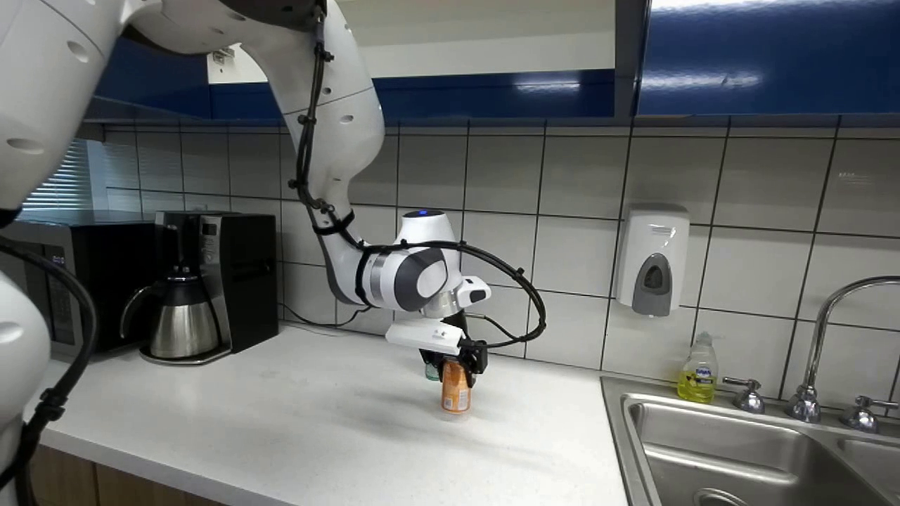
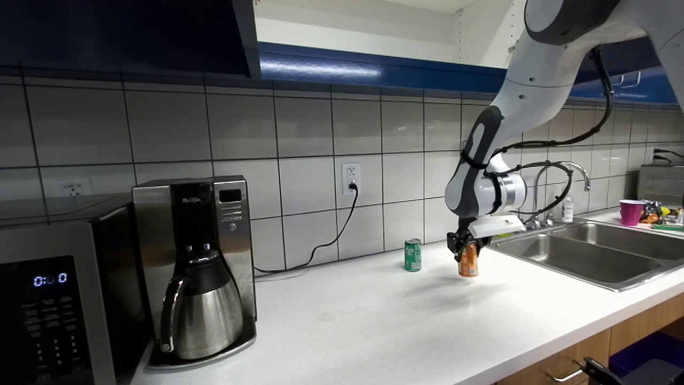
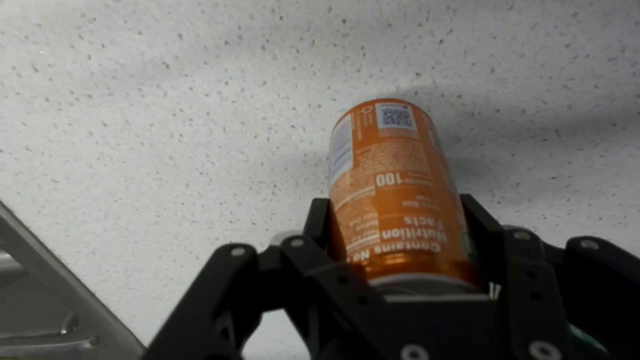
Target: Put the orange soda can in the open shelf
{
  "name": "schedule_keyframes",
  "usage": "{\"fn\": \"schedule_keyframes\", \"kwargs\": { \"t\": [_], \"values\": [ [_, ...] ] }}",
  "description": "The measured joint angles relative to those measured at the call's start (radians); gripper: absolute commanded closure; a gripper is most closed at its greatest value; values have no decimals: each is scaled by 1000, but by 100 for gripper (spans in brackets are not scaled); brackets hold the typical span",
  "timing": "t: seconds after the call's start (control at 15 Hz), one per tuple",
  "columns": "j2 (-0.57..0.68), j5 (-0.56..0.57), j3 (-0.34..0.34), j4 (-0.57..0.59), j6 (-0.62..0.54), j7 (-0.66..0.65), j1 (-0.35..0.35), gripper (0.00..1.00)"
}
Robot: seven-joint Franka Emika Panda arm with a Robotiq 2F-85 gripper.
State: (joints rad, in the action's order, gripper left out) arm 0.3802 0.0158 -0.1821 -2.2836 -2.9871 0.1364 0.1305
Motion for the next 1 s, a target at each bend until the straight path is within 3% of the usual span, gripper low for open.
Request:
{"fn": "schedule_keyframes", "kwargs": {
  "t": [0.53, 0.73, 1.0],
  "values": [
    [-204, 206, -84, -84, 138, -176, -142, 61],
    [-313, 282, -70, -118, 204, -243, -156, 61],
    [-461, 292, 0, -157, 306, -269, -153, 61]
  ]
}}
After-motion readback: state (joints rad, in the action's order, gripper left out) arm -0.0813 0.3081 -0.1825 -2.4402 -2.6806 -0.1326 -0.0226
